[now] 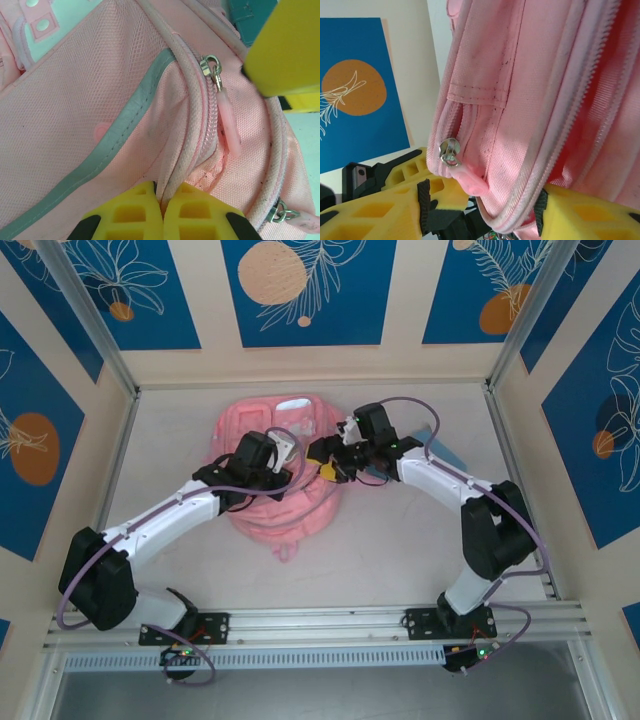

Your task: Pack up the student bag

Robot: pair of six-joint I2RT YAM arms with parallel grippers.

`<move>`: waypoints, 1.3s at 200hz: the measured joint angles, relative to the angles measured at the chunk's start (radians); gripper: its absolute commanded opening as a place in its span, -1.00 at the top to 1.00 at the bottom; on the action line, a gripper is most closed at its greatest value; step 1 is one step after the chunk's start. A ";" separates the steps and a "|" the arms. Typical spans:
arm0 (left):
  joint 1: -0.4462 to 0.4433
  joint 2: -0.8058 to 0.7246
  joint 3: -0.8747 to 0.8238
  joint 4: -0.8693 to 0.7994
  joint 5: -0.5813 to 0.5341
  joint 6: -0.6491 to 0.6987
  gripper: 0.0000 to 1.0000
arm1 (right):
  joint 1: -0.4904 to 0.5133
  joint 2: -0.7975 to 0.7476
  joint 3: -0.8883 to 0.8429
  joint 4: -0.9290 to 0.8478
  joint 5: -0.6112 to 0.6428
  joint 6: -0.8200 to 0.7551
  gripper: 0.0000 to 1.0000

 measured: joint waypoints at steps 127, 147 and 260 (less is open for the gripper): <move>0.006 -0.309 -0.021 -0.193 -0.130 -0.448 -0.27 | 0.086 0.130 0.094 0.094 -0.089 0.085 0.34; 0.006 -0.316 -0.022 -0.198 -0.056 -0.496 -0.27 | 0.107 0.147 0.115 0.095 -0.085 0.085 0.38; -0.036 -0.158 -0.069 -0.196 0.013 -0.632 0.29 | 0.138 0.156 0.130 0.094 -0.060 0.085 0.59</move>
